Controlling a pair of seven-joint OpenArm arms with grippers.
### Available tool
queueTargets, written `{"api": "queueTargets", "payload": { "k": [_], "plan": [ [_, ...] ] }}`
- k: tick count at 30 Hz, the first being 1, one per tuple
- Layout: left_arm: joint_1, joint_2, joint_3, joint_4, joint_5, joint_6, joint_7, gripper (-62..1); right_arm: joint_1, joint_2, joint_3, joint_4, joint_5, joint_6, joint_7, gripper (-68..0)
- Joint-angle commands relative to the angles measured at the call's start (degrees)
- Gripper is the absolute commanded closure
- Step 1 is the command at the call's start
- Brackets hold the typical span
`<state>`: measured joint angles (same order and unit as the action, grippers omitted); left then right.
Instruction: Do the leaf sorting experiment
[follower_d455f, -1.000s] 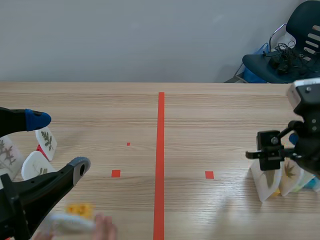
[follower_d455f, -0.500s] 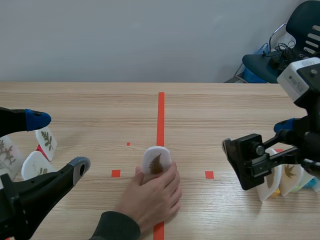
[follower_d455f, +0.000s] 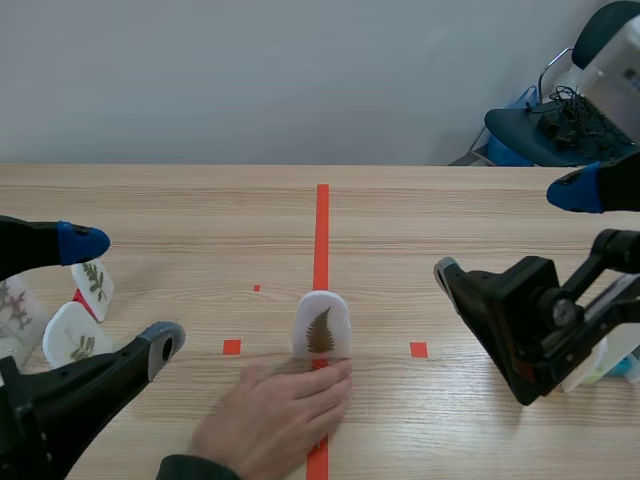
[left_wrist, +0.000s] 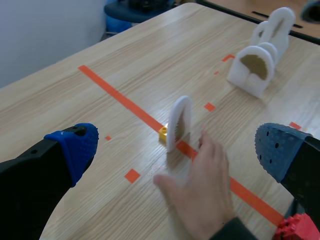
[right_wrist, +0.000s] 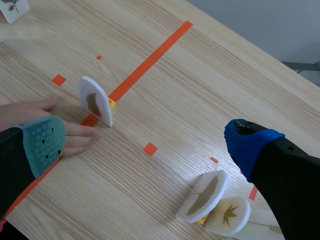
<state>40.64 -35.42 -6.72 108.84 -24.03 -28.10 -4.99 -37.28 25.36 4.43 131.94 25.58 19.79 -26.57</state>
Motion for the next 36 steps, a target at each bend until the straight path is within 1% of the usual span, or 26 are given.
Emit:
{"api": "queueTargets", "payload": {
  "k": [1, 4, 7, 9, 12, 13, 16, 17, 19, 22, 24, 28, 31, 32, 34, 36],
  "plan": [
    [-0.1, 0.0, -0.3, 0.8, -0.6, -0.2, -1.0, -62.3, 0.9, -0.1, 0.4, -0.3, 0.6, -0.3, 1.0, -67.9],
    [-1.2, 0.2, -0.3, 0.8, -0.5, -0.5, -1.0, -62.3, 0.9, -0.1, 0.4, -0.3, 0.6, -0.3, 1.0, -67.9],
    [-3.7, 0.1, 0.6, 0.8, -0.5, -1.8, 2.4, -62.3, 0.9, -0.1, 0.4, -0.3, 0.6, -0.3, 1.0, -67.9],
    [-5.6, 0.2, 2.5, 0.8, -0.5, -1.9, 4.9, -62.3, 0.9, -0.1, 0.4, -0.3, 0.6, -0.3, 1.0, -67.9],
    [-8.2, 0.2, 6.7, 0.8, 0.4, -1.9, 6.6, -62.3, 0.9, -0.2, 0.4, -0.3, 0.6, -0.3, 0.9, -67.9],
    [-9.1, 0.5, 8.3, 0.6, 1.5, -1.9, 6.6, -62.3, 0.9, -0.2, 0.4, -0.3, 0.6, -0.3, 0.9, -67.9],
    [-12.3, 2.0, 13.2, -1.1, 7.3, -1.7, 6.5, -62.3, 0.9, -0.2, 0.4, -0.3, 0.6, -0.3, 0.9, -67.9],
    [-13.7, 2.6, 14.8, -2.4, 8.5, -1.6, 6.5, -62.3, 0.9, -0.2, 0.4, -0.3, 0.6, -0.3, 0.8, -67.9],
    [-16.5, 4.2, 17.7, -6.0, 9.1, -1.5, 6.5, -62.3, 0.9, -0.2, 0.4, -0.3, 0.5, -0.3, 0.8, -67.9],
    [-21.2, 8.0, 21.1, -12.9, 11.5, 0.4, 5.9, -62.3, 0.9, -0.2, 0.4, -0.3, 0.2, -0.3, 0.8, -67.9],
    [-24.5, 10.6, 22.5, -17.9, 12.8, 1.0, 5.7, -62.3, 0.9, -0.1, 0.4, -0.3, 0.2, -0.3, 0.8, -67.9],
    [-29.8, 14.8, 24.8, -26.9, 13.4, 0.9, 3.7, -62.3, 0.9, -0.1, 0.4, -0.3, 0.2, -0.3, 0.8, -67.9],
    [-33.4, 17.3, 26.9, -32.5, 17.4, 1.0, 1.1, -62.3, 0.9, -0.1, 0.4, -0.3, 0.2, -0.3, 0.8, -67.9],
    [-34.6, 18.1, 27.7, -34.3, 18.3, 0.9, 0.5, -62.3, 0.9, -0.1, 0.4, -0.3, 0.2, -0.3, 0.8, -67.9],
    [-36.8, 19.6, 29.3, -37.7, 18.8, 1.0, -0.7, -62.3, 0.9, -0.1, 0.4, -0.3, 0.2, -0.3, 0.8, -67.9],
    [-38.7, 21.2, 30.8, -40.8, 20.2, 1.0, -1.8, -62.3, 0.9, -0.2, 0.4, -0.3, 0.2, -0.3, 0.8, -67.9]
  ]
}}
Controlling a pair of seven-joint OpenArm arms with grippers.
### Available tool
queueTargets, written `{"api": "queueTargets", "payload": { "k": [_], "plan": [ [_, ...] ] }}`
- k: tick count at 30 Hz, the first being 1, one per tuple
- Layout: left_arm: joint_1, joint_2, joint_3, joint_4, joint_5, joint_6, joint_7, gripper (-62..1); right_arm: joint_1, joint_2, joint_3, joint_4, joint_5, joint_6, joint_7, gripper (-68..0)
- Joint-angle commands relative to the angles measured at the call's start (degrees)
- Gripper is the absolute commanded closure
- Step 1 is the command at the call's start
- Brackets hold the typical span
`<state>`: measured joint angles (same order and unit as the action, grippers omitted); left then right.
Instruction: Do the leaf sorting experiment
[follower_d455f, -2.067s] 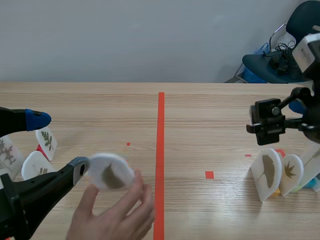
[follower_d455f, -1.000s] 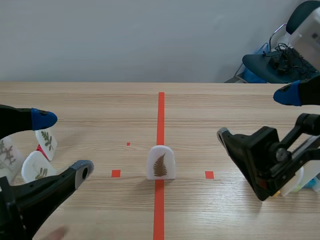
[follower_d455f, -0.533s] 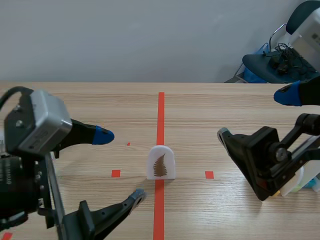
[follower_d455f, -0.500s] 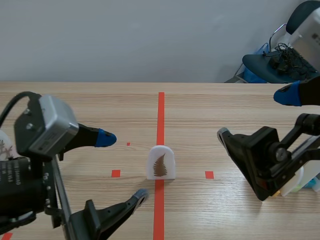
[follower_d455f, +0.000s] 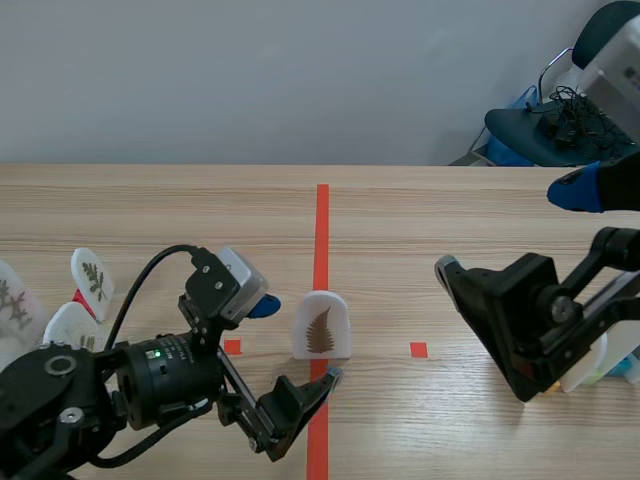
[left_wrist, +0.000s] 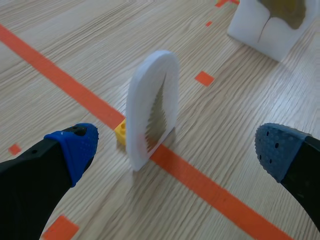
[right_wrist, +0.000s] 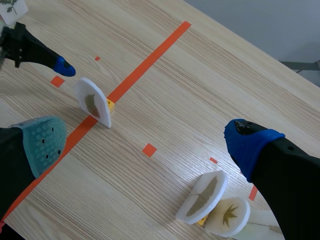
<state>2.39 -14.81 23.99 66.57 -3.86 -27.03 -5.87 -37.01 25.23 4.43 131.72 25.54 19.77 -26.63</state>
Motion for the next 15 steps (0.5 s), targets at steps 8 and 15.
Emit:
{"api": "queueTargets", "payload": {
  "k": [8, 15],
  "plan": [
    [-6.0, 6.3, 3.5, -8.5, 2.9, 5.2, -4.9, -62.3, 0.7, 0.0, 0.4, -0.1, 0.2, -0.2, 0.6, -67.9],
    [-6.5, 7.3, 3.8, -9.6, 2.9, 5.6, -5.0, -30.1, 0.7, 0.0, 0.4, -0.1, 0.2, -0.2, 0.4, -67.9]
  ]
}}
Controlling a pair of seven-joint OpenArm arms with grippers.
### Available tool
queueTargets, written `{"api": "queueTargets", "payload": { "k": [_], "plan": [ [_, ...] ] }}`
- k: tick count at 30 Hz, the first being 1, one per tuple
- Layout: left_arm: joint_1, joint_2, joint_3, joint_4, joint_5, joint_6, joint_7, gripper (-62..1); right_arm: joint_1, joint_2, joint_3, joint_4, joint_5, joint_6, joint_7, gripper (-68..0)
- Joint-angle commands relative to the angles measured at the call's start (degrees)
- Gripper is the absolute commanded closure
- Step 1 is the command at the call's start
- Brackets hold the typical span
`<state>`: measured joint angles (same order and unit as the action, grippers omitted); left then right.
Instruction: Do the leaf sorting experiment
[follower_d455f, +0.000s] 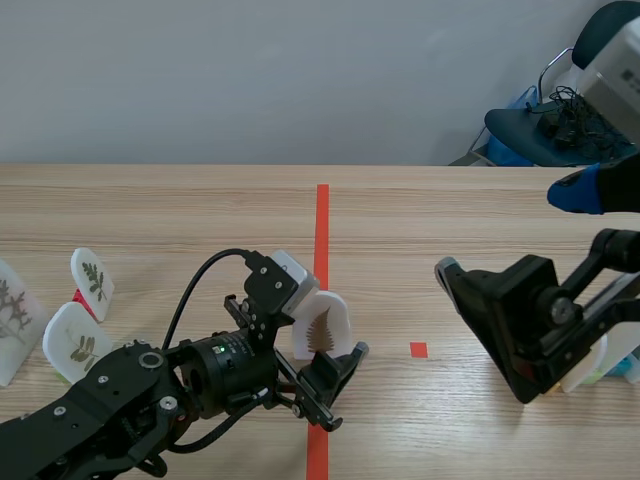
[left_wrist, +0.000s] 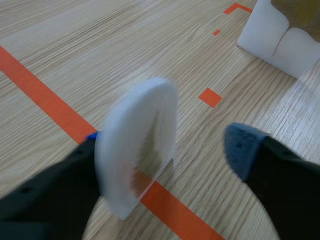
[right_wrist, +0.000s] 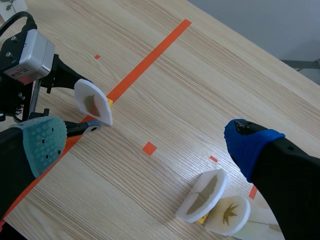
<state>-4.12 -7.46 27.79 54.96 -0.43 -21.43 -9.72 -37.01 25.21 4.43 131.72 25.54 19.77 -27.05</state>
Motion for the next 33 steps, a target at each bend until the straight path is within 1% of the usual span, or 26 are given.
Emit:
{"api": "queueTargets", "payload": {
  "k": [1, 3, 6, 8, 9, 11, 13, 15, 16, 20, 22, 24, 27, 29, 33],
  "plan": [
    [0.0, 0.0, -0.1, 2.0, -0.6, 0.2, -1.3, -25.0, 0.7, 0.0, 0.4, -0.1, 0.2, -0.2, 0.8, -67.9],
    [0.0, 0.0, -0.1, 2.0, -0.6, 0.8, -1.2, -17.0, 0.7, 0.0, 0.4, -0.1, 0.2, -0.2, 0.8, -67.9],
    [0.0, -0.2, -0.1, 2.0, -0.6, 0.8, -0.9, -7.9, 0.7, 0.0, 0.4, -0.1, 0.2, -0.2, 0.6, -67.9],
    [0.2, -0.2, -0.2, 2.1, -0.6, 0.7, -0.7, -4.6, 0.7, 0.0, 0.4, -0.1, 0.2, -0.2, 0.4, -67.9],
    [0.3, -0.2, -0.2, 2.4, -0.6, 0.4, 0.0, -4.2, 0.7, 0.0, 0.4, -0.1, 0.2, -0.2, 0.3, -67.9],
    [1.0, -0.5, -0.2, 4.1, -0.9, -0.8, 3.9, -4.2, 0.7, 0.0, 0.4, -0.1, 0.2, -0.2, 0.3, -67.9],
    [2.4, -1.8, -0.2, 8.0, -3.4, -2.2, 7.1, -4.2, 0.7, 0.0, 0.4, -0.1, 0.2, -0.2, 0.3, -67.9],
    [5.0, -3.9, -0.7, 13.6, -6.4, -2.4, 8.6, -4.2, 0.7, 0.0, 0.4, -0.1, 0.2, -0.2, 0.3, -67.9],
    [6.7, -5.0, -1.4, 16.7, -6.8, -2.3, 9.2, -4.2, 0.7, 0.0, 0.4, -0.1, 0.2, -0.2, 0.3, -67.9],
    [14.5, -8.0, -7.1, 26.6, -7.1, -2.2, 10.0, -4.2, 0.7, 0.0, 0.4, -0.1, 0.2, -0.2, 0.4, -67.9],
    [18.6, -9.0, -11.0, 29.6, -9.3, -2.0, 10.0, -4.2, 0.7, 0.0, 0.4, -0.1, 0.2, -0.2, 0.4, -67.9],
    [22.3, -8.8, -15.5, 30.9, -11.2, -1.6, 9.9, -4.2, 0.7, 0.0, 0.4, -0.1, 0.2, -0.2, 0.4, -67.9],
    [26.4, -7.9, -22.0, 31.0, -14.7, -1.1, 9.2, -4.2, 0.7, 0.0, 0.4, -0.1, 0.2, -0.2, 0.3, -67.9],
    [28.4, -6.8, -26.1, 31.0, -15.4, 0.4, 9.1, -4.2, 0.7, 0.0, 0.4, -0.1, 0.2, -0.2, 0.4, -67.9],
    [29.7, -4.8, -32.3, 31.0, -18.8, 3.1, 9.2, -4.2, 0.7, 0.0, 0.4, -0.1, 0.2, -0.2, 0.4, -67.9]
  ]
}}
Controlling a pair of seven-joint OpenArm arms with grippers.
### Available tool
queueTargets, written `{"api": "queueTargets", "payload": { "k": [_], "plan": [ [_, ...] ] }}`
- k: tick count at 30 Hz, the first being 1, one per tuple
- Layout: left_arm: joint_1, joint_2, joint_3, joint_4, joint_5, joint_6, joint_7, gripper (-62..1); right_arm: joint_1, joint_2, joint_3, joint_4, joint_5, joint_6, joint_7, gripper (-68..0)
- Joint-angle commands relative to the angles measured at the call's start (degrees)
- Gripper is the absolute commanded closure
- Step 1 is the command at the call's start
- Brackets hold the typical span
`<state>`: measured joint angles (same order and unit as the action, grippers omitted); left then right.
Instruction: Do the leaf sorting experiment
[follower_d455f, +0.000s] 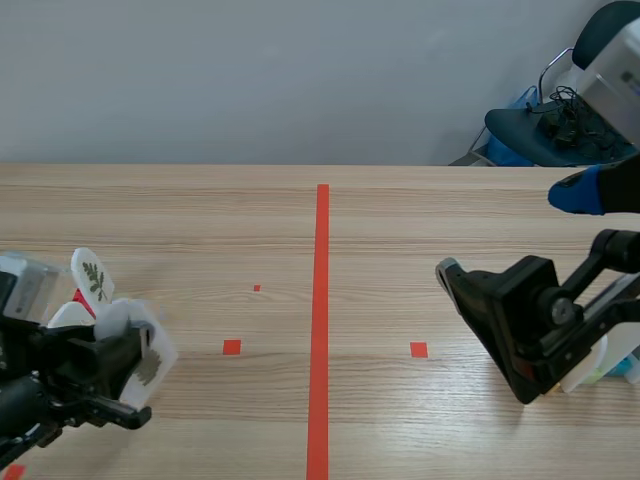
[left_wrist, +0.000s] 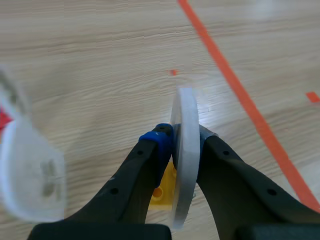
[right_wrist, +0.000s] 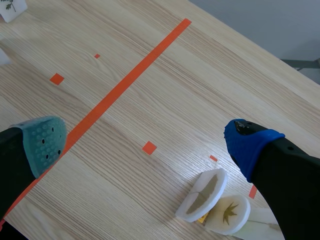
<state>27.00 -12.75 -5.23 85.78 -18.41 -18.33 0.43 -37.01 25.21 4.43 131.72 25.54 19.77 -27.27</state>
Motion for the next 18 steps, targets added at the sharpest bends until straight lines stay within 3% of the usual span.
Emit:
{"api": "queueTargets", "payload": {
  "k": [1, 6, 9, 14, 18],
  "plan": [
    [-1.5, 0.8, -0.1, 0.1, -1.0, 0.9, -1.0, -4.2, 0.7, 0.0, 0.4, -0.1, 0.2, -0.2, 0.6, -67.9],
    [-3.2, 1.0, -0.7, -1.1, -1.1, 7.2, -1.0, -4.2, 0.7, 0.0, 0.4, -0.1, 0.2, -0.2, 0.6, -67.9],
    [-5.2, 1.0, -0.7, -4.3, -1.1, 8.1, -2.0, -4.2, 0.7, 0.0, 0.4, -0.1, 0.2, -0.2, 0.6, -67.9],
    [-8.9, 1.0, -1.0, -10.7, -1.1, 12.5, -4.0, -4.2, 0.7, 0.0, 0.4, -0.1, 0.2, -0.2, 0.6, -67.9],
    [-10.7, 1.0, -2.1, -13.7, 0.1, 13.1, -4.5, -4.2, 0.7, 0.0, 0.4, -0.1, 0.2, -0.2, 0.6, -67.9]
  ]
}}
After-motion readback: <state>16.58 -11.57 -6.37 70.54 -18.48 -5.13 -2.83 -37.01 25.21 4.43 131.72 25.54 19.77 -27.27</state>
